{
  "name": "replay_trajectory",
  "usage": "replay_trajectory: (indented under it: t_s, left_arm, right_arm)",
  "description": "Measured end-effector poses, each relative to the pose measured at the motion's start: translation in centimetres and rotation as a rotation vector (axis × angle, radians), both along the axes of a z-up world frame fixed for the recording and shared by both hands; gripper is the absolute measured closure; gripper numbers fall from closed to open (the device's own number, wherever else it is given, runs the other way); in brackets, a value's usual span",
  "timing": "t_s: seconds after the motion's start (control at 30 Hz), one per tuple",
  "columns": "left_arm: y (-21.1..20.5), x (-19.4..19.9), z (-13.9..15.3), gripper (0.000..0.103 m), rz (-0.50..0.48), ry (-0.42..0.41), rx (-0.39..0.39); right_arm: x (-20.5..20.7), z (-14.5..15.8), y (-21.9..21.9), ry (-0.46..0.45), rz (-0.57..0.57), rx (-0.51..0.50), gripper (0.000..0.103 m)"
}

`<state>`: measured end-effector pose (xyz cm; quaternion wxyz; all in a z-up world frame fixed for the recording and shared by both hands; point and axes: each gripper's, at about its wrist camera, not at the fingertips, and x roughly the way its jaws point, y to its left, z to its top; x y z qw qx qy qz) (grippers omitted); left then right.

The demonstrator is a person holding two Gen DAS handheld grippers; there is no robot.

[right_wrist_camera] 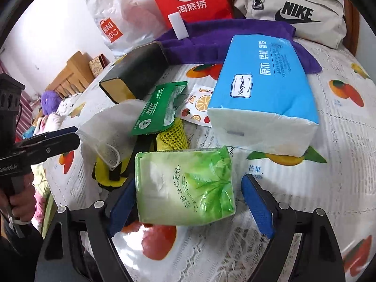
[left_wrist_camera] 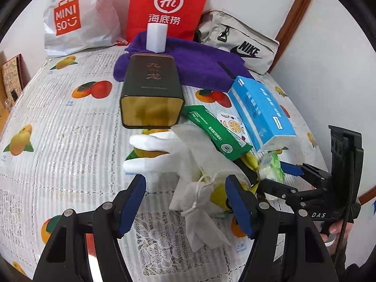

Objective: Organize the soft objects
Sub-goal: 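Grasp the green-leaf tissue pack with the right gripper while the left closes on the white mesh bag, then lift the green tissue pack with the right gripper while the left lifts the mesh bag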

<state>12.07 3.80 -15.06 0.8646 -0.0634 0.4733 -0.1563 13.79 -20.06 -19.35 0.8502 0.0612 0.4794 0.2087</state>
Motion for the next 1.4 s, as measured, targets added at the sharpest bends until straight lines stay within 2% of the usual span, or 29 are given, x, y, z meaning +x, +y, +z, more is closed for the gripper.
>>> replay_trajectory:
  t_s: [0.03, 0.07, 0.33, 0.43, 0.47, 0.5, 0.57, 0.6, 0.73, 0.87, 0.97, 1.07, 1.23, 1.33, 1.37, 1.4]
  left_arm:
    - [-0.1, 0.1, 0.0, 0.035, -0.009, -0.001, -0.005]
    - [-0.2, 0.1, 0.1, 0.035, -0.015, -0.002, -0.009]
    - [-1.3, 0.8, 0.4, 0.035, -0.035, 0.0, -0.066]
    - [-2.3, 1.6, -0.1, 0.037, -0.04, 0.028, -0.066]
    - [-2.4, 1.9, -0.3, 0.05, -0.034, 0.038, -0.075]
    - [-2.4, 2.1, -0.5, 0.069, -0.028, 0.047, -0.091]
    - [-2.1, 2.2, -0.5, 0.08, -0.025, 0.045, -0.122]
    - [-2.0, 2.2, -0.4, 0.095, -0.031, 0.035, -0.125]
    - [-1.0, 1.6, 0.3, 0.096, -0.026, 0.023, -0.147]
    - [0.4, 0.1, 2.2, 0.096, -0.016, -0.031, -0.141]
    - [2.2, -0.9, 3.3, 0.096, 0.012, -0.056, -0.12]
    - [4.6, -1.6, 3.5, 0.096, 0.083, -0.063, -0.065]
    - [8.6, -2.0, 1.4, 0.096, 0.193, 0.0, 0.035]
    - [9.1, -1.8, -0.7, 0.096, 0.202, 0.063, 0.086]
    - [9.2, -1.9, -1.4, 0.091, 0.206, 0.074, 0.11]
    - [9.1, -1.8, -2.1, 0.082, 0.214, 0.091, 0.142]
  right_arm:
    - [-0.1, 0.1, -0.1, -0.013, 0.002, 0.006, 0.028]
    - [-0.3, 0.2, -0.1, -0.014, 0.014, 0.023, 0.03]
    - [-1.9, 1.8, -1.3, -0.057, -0.008, 0.003, 0.03]
    - [-2.5, 2.0, -1.8, -0.063, -0.021, -0.012, 0.03]
    - [-2.7, 2.1, -2.0, -0.065, -0.028, -0.019, 0.03]
    - [-2.8, 2.1, -2.2, -0.065, -0.033, -0.023, 0.03]
    - [-3.1, 2.1, -2.6, -0.066, -0.043, -0.028, 0.03]
    - [-3.3, 2.2, -2.8, -0.067, -0.047, -0.032, 0.03]
    - [-3.6, 2.3, -3.5, -0.066, -0.063, -0.025, 0.03]
    - [-3.7, 2.4, -3.7, -0.065, -0.07, -0.029, 0.03]
    - [-4.0, 2.7, -3.7, -0.071, -0.07, -0.035, 0.03]
    - [-4.4, 3.0, -3.8, -0.081, -0.069, -0.04, 0.03]
    - [-4.6, 2.9, -4.0, -0.075, -0.071, -0.055, 0.03]
    - [-4.5, 2.7, -4.1, -0.067, -0.072, -0.055, 0.03]
    - [-4.5, 2.7, -4.0, -0.064, -0.07, -0.055, 0.03]
    - [-4.5, 2.7, -4.0, -0.062, -0.069, -0.056, 0.03]
